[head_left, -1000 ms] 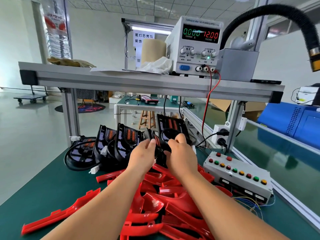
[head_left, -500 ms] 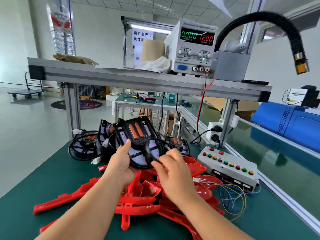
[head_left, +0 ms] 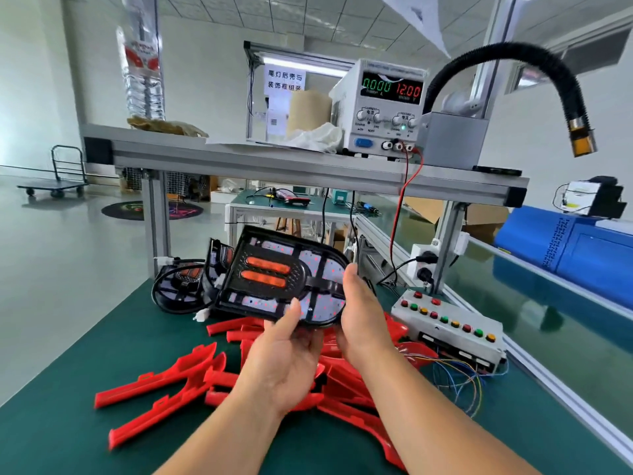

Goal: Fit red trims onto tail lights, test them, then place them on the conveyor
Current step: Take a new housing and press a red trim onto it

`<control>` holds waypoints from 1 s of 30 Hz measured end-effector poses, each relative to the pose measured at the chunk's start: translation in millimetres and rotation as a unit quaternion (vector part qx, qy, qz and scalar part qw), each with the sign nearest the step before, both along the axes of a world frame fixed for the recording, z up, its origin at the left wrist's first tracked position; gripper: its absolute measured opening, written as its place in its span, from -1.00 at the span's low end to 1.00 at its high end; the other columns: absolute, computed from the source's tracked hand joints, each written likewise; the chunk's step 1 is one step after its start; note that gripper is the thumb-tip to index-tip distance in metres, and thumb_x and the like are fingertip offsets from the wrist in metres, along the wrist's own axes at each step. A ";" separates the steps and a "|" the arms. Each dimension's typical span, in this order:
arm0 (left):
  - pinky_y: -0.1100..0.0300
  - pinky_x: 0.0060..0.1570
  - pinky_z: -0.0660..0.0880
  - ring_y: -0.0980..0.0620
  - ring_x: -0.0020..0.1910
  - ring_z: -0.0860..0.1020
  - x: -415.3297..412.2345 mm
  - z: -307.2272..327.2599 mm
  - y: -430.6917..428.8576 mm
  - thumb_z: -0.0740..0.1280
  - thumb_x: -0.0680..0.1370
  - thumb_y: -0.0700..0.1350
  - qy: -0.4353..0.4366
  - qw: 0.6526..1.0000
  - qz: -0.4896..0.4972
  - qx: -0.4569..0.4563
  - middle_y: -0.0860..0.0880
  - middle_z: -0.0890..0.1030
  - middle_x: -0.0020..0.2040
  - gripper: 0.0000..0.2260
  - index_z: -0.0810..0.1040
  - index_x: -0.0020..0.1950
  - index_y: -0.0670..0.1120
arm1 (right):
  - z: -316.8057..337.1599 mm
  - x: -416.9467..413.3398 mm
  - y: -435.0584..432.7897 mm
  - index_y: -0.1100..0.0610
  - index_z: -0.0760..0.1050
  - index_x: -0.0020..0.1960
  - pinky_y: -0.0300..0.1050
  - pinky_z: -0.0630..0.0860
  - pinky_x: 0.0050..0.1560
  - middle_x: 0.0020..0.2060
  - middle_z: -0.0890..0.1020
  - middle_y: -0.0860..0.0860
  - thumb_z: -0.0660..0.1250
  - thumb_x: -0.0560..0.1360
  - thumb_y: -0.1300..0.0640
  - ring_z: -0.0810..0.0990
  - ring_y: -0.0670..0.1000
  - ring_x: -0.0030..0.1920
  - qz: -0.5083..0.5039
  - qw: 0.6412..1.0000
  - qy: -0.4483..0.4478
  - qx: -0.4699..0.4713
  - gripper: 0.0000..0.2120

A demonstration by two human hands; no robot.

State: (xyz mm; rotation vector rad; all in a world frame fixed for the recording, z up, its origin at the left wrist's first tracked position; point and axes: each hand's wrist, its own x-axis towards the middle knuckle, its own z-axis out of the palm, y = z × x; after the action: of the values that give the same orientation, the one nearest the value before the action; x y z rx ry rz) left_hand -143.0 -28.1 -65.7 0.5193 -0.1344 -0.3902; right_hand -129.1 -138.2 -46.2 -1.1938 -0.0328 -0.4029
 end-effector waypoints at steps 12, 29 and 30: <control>-0.35 0.47 -0.20 -0.37 0.53 0.02 21.2 -11.5 108.2 0.23 0.41 0.43 -0.165 0.950 -0.235 -0.125 -0.31 0.03 0.56 0.01 -0.09 0.61 -0.15 | 6.0 -8.2 -8.3 0.21 0.55 0.26 0.15 0.59 0.10 0.15 0.65 0.20 0.15 0.55 -0.22 0.65 0.20 0.08 0.131 0.987 0.092 0.010 -0.44; -0.10 -0.26 0.62 -0.25 -0.08 0.69 17.4 -28.2 74.8 0.33 0.49 0.14 -0.024 0.964 -0.019 0.262 -0.28 0.67 0.07 -0.49 0.51 0.32 -0.16 | -30.4 -136.8 -78.7 -0.08 0.64 -0.19 -0.30 0.47 -0.08 -0.22 0.66 -0.17 0.48 0.43 -0.01 0.58 -0.22 -0.18 0.014 0.751 0.130 -0.647 -0.95; -0.11 -0.25 0.62 -0.26 -0.07 0.69 17.3 -27.9 75.4 0.32 0.53 0.13 -0.025 0.962 -0.011 0.273 -0.28 0.67 0.07 -0.52 0.50 0.33 -0.15 | -36.9 -145.3 -83.0 -0.10 0.65 -0.11 -0.30 0.45 0.00 -0.17 0.63 -0.21 0.49 0.41 -0.08 0.56 -0.25 -0.11 0.017 0.722 0.135 -0.679 -0.89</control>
State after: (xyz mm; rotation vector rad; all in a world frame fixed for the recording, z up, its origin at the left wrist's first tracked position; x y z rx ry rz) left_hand -125.7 47.3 -93.5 1.0747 -0.0800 -0.4370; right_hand -274.4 -221.2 -83.1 -2.7152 -0.1078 -0.1015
